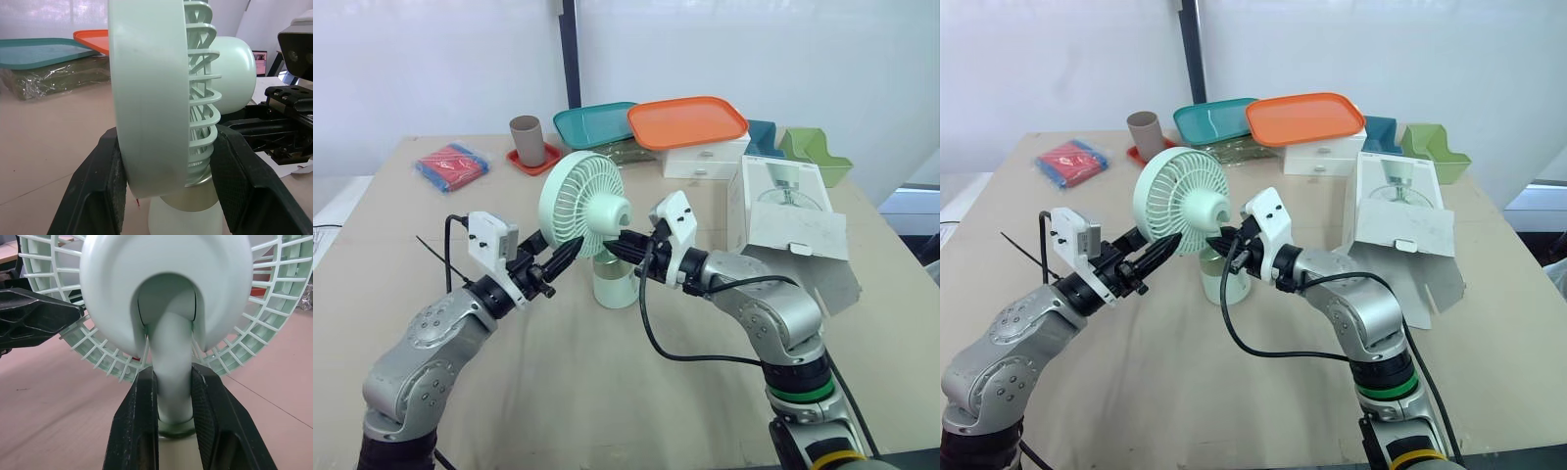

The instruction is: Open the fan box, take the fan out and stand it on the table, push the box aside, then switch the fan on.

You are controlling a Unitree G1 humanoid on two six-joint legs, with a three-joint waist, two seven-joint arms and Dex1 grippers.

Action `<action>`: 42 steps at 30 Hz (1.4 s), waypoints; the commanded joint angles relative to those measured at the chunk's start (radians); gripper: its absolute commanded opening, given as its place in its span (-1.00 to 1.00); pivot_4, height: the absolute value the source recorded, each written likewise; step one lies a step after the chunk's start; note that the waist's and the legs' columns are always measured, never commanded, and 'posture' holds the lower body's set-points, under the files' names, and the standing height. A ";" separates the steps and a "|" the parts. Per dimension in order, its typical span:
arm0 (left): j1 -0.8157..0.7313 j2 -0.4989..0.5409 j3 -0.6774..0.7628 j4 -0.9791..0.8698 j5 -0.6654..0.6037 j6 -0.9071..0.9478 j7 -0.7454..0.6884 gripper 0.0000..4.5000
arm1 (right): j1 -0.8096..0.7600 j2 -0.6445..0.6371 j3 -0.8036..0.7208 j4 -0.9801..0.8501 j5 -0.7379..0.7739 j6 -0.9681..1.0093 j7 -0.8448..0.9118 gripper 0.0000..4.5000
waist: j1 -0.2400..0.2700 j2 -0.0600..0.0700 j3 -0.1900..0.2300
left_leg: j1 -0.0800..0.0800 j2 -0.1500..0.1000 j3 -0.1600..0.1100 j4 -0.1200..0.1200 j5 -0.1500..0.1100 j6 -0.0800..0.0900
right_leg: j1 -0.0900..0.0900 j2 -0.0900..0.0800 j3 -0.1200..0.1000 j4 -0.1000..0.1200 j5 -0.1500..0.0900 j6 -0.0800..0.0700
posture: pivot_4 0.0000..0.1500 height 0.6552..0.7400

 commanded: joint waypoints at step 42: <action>0.282 0.377 0.147 0.139 0.090 -0.171 -0.511 0.96 | 0.073 -0.128 -0.042 0.110 0.130 -0.370 0.576 -0.84 | -0.011 0.002 0.002 | 0.000 0.001 0.001 -0.002 -0.003 0.006 | 0.000 0.000 -0.001 -0.002 -0.001 0.000 | 1.00 1.00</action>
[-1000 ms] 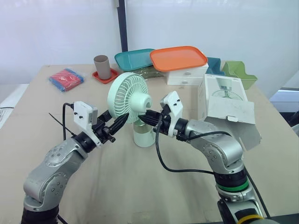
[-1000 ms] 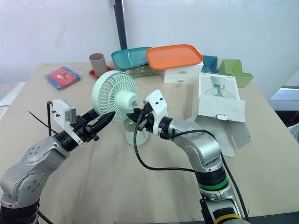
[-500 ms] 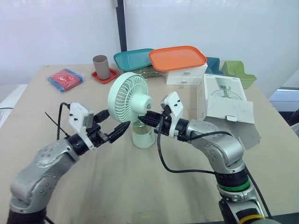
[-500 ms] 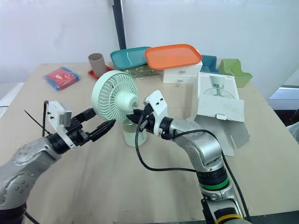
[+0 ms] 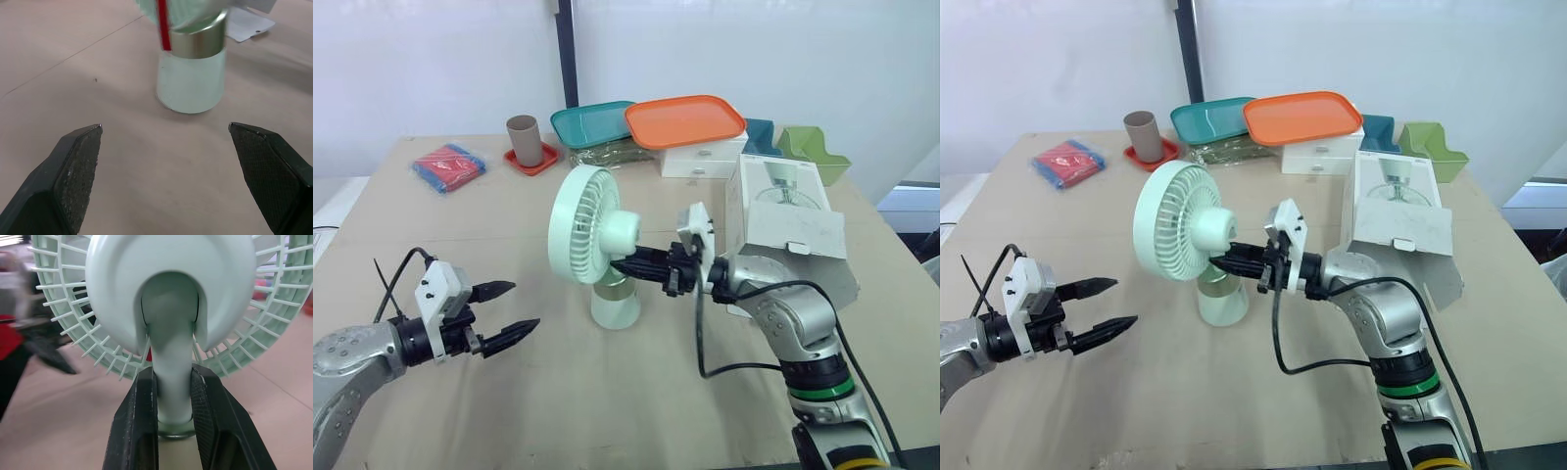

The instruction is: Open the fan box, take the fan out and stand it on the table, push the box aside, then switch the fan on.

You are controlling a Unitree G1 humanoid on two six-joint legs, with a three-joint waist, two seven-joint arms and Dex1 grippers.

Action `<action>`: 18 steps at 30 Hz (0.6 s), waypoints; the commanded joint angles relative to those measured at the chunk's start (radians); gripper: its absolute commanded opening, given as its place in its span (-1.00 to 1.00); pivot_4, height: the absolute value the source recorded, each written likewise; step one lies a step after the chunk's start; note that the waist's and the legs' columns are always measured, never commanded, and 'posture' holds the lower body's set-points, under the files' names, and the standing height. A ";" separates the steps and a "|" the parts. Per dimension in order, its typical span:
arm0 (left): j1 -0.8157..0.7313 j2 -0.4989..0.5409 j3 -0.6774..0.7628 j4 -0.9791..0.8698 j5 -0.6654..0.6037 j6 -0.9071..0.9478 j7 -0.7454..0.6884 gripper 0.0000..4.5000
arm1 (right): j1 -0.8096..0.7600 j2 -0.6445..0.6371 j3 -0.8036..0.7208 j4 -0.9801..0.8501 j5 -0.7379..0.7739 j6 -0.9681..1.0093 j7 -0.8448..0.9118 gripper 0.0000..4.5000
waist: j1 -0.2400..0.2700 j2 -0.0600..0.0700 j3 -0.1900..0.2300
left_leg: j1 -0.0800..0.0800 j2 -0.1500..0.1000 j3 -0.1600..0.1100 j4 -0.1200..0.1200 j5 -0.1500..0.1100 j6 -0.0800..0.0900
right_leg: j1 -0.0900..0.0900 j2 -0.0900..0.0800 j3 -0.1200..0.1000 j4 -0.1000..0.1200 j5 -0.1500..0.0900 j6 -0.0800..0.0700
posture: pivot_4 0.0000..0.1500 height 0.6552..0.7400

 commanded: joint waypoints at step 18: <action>-0.091 -0.104 -0.261 0.084 0.188 -0.123 -0.019 -0.64 | 0.059 -0.053 0.089 0.116 -0.091 -0.383 0.289 -0.84 | -0.001 0.000 -0.001 | 0.002 0.001 0.001 0.000 0.000 0.000 | 0.002 0.000 0.000 0.000 0.001 -0.001 | 1.00 1.00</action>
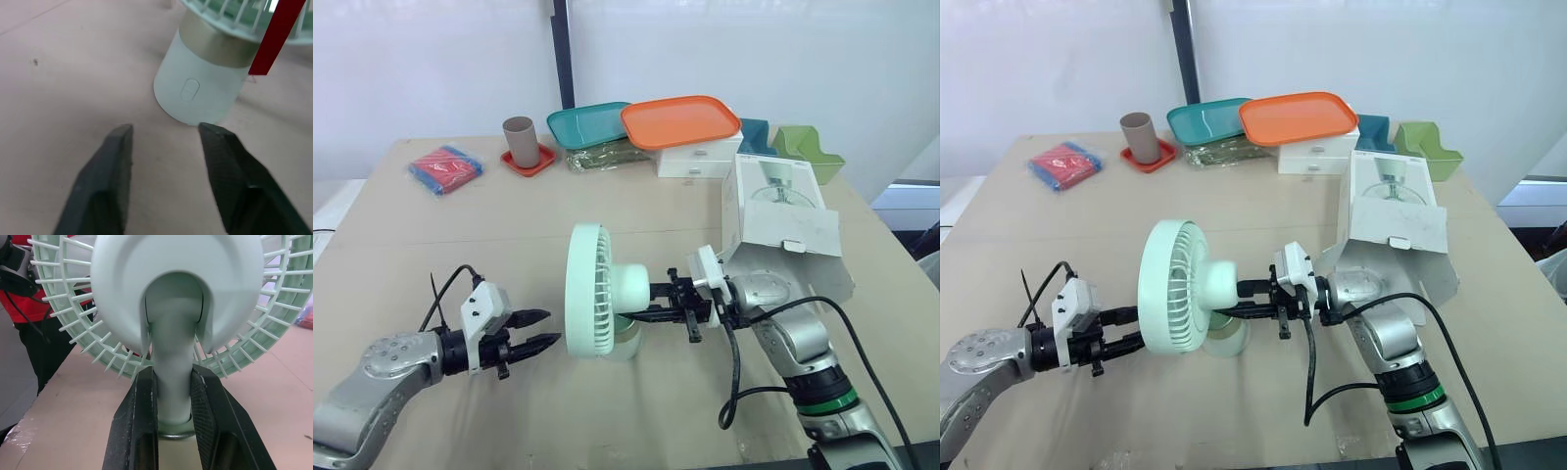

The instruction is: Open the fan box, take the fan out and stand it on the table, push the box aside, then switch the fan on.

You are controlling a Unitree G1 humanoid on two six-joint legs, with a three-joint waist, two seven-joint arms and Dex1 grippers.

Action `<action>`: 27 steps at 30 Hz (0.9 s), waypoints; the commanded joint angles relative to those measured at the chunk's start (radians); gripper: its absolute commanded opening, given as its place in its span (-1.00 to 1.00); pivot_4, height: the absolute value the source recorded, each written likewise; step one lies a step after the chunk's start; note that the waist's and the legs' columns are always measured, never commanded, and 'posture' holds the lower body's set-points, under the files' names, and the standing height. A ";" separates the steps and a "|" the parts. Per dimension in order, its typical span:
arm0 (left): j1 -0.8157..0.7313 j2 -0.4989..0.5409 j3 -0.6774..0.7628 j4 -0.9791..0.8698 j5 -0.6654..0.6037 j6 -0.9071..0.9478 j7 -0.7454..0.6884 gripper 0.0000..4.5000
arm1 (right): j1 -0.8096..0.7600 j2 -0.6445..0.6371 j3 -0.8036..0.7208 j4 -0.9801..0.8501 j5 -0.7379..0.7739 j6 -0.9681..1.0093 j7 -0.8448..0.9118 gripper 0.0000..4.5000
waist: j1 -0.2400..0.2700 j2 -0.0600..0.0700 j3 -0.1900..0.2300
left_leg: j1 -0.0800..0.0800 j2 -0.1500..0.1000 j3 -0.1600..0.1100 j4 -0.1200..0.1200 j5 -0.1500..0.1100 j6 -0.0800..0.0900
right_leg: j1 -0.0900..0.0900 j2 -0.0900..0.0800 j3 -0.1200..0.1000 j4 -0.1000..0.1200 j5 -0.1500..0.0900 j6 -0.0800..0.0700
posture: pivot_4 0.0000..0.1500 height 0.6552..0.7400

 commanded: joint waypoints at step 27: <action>-0.177 -0.134 -0.188 0.091 0.072 0.040 -0.014 -0.97 | -0.012 0.001 0.020 -0.023 -0.017 0.026 -0.044 -0.84 | 0.001 -0.001 -0.001 | 0.000 0.000 0.000 0.000 0.000 0.000 | 0.000 0.000 0.000 0.000 0.000 0.000 | 1.00 1.00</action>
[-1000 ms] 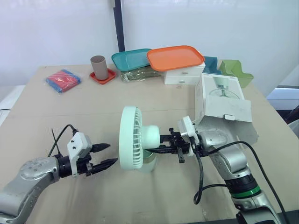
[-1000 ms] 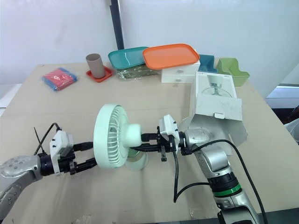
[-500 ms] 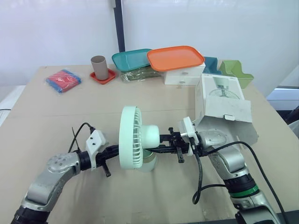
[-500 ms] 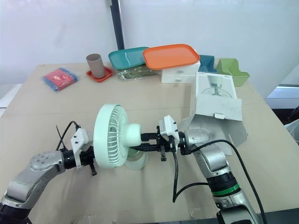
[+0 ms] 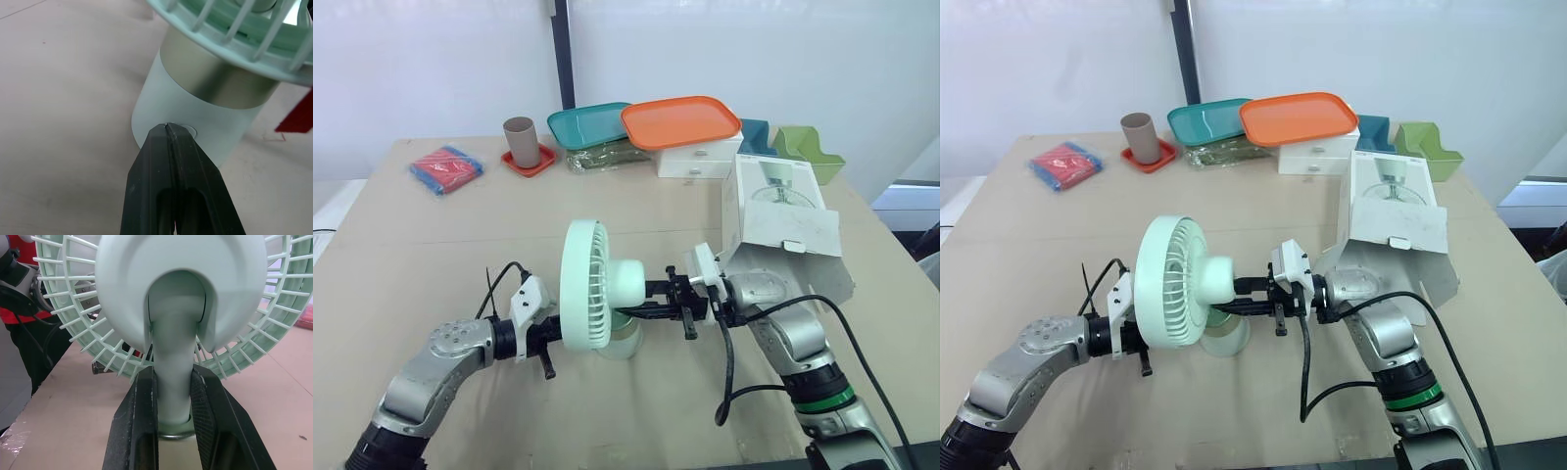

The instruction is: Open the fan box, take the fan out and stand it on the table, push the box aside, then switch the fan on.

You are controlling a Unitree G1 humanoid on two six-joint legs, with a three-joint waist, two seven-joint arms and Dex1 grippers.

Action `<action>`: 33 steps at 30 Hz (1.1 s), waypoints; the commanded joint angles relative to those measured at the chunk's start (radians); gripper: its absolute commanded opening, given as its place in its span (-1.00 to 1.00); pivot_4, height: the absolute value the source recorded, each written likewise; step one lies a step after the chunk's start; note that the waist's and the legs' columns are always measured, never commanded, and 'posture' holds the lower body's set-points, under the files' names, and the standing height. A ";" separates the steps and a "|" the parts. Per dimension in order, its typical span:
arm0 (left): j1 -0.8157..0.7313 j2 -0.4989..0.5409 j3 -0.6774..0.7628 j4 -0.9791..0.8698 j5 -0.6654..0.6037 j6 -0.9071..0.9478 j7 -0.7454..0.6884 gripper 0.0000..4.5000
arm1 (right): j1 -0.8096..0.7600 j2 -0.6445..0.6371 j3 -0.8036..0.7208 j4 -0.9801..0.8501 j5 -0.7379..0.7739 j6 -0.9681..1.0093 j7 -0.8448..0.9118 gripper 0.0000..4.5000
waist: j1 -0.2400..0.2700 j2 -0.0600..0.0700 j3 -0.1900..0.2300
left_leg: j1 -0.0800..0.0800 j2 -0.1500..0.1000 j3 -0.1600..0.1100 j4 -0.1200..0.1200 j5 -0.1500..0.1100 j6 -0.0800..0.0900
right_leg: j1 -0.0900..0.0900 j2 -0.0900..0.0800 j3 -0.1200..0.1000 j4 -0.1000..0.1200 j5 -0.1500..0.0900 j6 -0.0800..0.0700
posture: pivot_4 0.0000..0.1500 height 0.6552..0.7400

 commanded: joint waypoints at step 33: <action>-0.039 -0.036 -0.024 -0.074 -0.048 0.066 -0.041 -0.97 | 0.016 -0.012 -0.002 -0.044 -0.008 0.037 -0.040 -0.84 | 0.011 0.000 0.000 | 0.000 -0.001 -0.001 0.001 0.000 0.000 | 0.001 0.000 0.000 0.000 0.000 0.000 | 1.00 1.00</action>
